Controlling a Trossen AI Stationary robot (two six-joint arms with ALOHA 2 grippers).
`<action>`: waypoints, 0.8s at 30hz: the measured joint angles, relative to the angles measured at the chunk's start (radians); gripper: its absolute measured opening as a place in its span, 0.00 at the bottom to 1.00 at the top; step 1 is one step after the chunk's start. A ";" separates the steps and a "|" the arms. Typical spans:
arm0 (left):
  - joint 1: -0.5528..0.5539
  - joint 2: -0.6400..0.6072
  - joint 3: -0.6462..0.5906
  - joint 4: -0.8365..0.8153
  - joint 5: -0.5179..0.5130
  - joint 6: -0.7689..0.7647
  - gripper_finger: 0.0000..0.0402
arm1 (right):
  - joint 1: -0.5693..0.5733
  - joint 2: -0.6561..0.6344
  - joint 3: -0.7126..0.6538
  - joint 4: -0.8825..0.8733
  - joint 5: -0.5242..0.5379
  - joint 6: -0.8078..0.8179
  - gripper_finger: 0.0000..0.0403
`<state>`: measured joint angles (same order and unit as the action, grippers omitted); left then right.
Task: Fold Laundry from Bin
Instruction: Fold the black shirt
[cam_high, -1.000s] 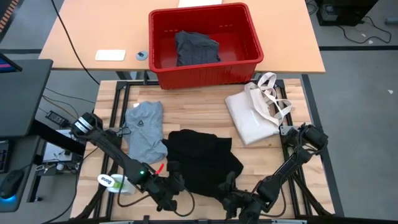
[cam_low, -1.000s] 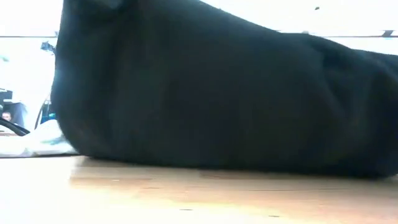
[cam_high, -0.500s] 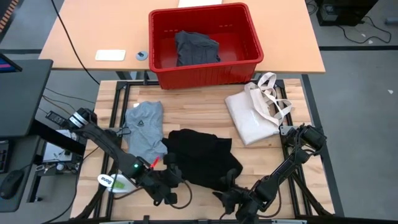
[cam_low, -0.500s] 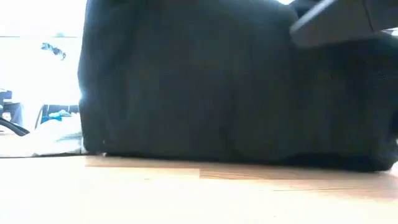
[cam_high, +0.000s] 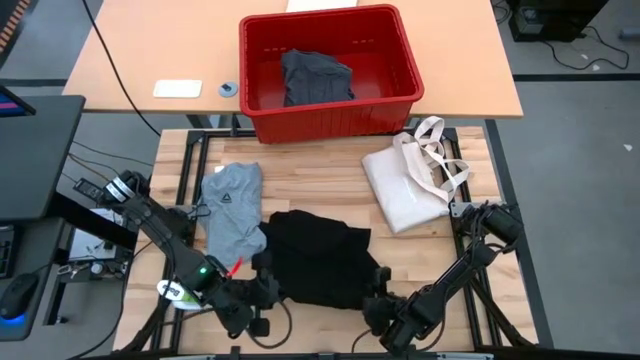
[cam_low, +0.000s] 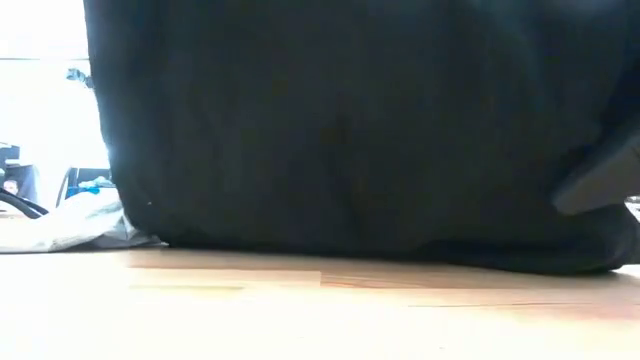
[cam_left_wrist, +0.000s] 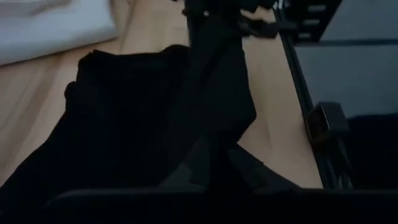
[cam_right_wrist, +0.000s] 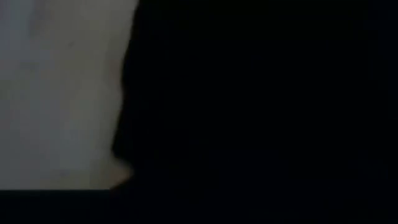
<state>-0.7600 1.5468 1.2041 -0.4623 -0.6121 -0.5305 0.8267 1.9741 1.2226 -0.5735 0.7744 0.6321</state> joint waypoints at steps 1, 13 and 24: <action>-0.005 0.004 0.000 -0.006 0.000 -0.001 0.07 | 0.005 -0.001 0.003 0.008 -0.008 -0.022 0.35; -0.012 0.094 0.000 0.052 0.165 0.000 0.10 | 0.024 -0.058 0.102 -0.150 -0.246 -0.120 0.06; -0.016 0.189 -0.002 0.157 0.223 0.026 0.11 | 0.048 -0.078 0.102 -0.067 -0.570 -0.136 0.08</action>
<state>-0.7761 1.7354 1.2026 -0.3049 -0.3895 -0.5045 0.8744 1.8959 1.3243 -0.6401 0.2040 0.4965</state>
